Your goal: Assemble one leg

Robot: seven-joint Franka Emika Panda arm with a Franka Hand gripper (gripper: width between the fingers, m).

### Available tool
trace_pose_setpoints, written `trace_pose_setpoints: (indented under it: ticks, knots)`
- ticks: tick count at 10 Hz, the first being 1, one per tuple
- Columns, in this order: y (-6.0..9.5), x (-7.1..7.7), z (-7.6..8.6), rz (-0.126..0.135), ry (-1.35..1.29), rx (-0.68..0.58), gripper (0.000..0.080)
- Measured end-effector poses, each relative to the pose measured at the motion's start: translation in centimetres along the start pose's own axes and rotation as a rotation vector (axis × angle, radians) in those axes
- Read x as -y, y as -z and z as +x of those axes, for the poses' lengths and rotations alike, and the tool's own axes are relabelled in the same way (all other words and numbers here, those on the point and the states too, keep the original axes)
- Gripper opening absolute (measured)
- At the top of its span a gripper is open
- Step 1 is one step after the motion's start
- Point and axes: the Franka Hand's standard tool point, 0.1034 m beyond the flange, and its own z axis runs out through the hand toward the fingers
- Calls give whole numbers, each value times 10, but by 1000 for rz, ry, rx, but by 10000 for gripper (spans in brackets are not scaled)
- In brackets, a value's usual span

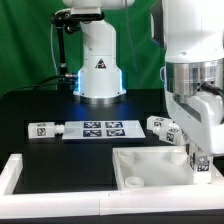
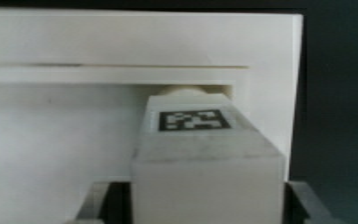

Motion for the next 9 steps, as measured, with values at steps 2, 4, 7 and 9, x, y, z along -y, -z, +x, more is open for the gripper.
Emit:
trace_pose_setpoints:
  ticks: [2, 4, 7, 9]
  knots:
    - [1, -2, 2, 11, -291, 32, 285]
    - [1, -3, 3, 32, -388, 33, 289]
    - [0, -3, 3, 32, -357, 29, 302]
    - [3, -1, 0, 35, -349, 31, 611]
